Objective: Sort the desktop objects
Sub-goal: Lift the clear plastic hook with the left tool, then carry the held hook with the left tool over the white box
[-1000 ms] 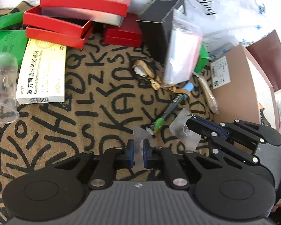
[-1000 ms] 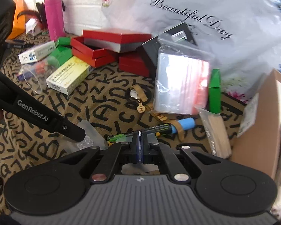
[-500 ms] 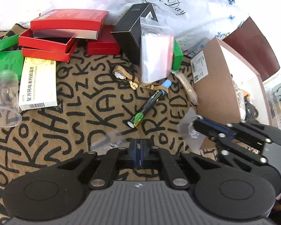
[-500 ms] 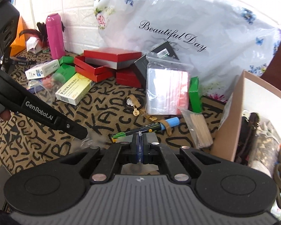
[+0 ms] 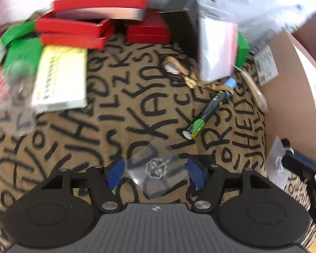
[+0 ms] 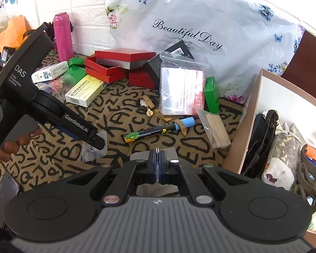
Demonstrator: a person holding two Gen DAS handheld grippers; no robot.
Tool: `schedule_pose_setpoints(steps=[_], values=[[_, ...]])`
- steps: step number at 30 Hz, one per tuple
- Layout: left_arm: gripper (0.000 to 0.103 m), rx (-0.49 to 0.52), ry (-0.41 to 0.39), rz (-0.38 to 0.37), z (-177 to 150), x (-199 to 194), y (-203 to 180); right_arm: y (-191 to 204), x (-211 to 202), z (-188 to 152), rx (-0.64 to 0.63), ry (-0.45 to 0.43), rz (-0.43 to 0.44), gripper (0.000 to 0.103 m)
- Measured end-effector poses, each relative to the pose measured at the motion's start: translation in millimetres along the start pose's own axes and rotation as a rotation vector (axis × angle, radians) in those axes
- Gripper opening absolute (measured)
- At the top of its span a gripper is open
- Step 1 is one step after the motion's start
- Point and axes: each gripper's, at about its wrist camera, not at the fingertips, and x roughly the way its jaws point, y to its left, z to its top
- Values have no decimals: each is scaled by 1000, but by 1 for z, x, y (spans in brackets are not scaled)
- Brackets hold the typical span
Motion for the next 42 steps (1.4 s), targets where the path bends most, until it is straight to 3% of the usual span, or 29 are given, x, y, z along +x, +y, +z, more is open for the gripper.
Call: schedule_pose_setpoints(steps=[2,6,9,10,12,13,17,20,22,23,35,40,42], values=[[72,43,36,0,3,11,-4,0,3,1,-5,3,3,0],[89,109,52,8,6,21,-15,0,8,2,-4,18,9,0],[88,126,41,28,4,24,-18,0,12,0,3,29,9,0],[85,144,35,36,2,23,-20,0,13,0,6,30,8,0],[65,188,18,73,-3,20,-21,-1,13,0,11,29,5,0],[63,199,14,78,-5,17,-20,-1,13,0,14,28,5,0],[39,125,2,56,-5,9,-5,0,12,0,17,20,8,0],[33,65,3,43,-6,3,2,3,7,2,7,2,13,0],[6,48,9,38,-7,0,3,4,2,3,3,-12,13,0],[4,30,21,29,-9,-2,4,4,0,3,3,-19,12,0],[4,-35,-75,-47,-25,-54,-2,5,-34,0,18,-100,2,0],[4,11,-113,-19,-27,-69,-13,3,-46,-7,35,-116,5,0],[4,46,-78,0,-32,-62,-16,2,-51,-9,42,-123,6,0]])
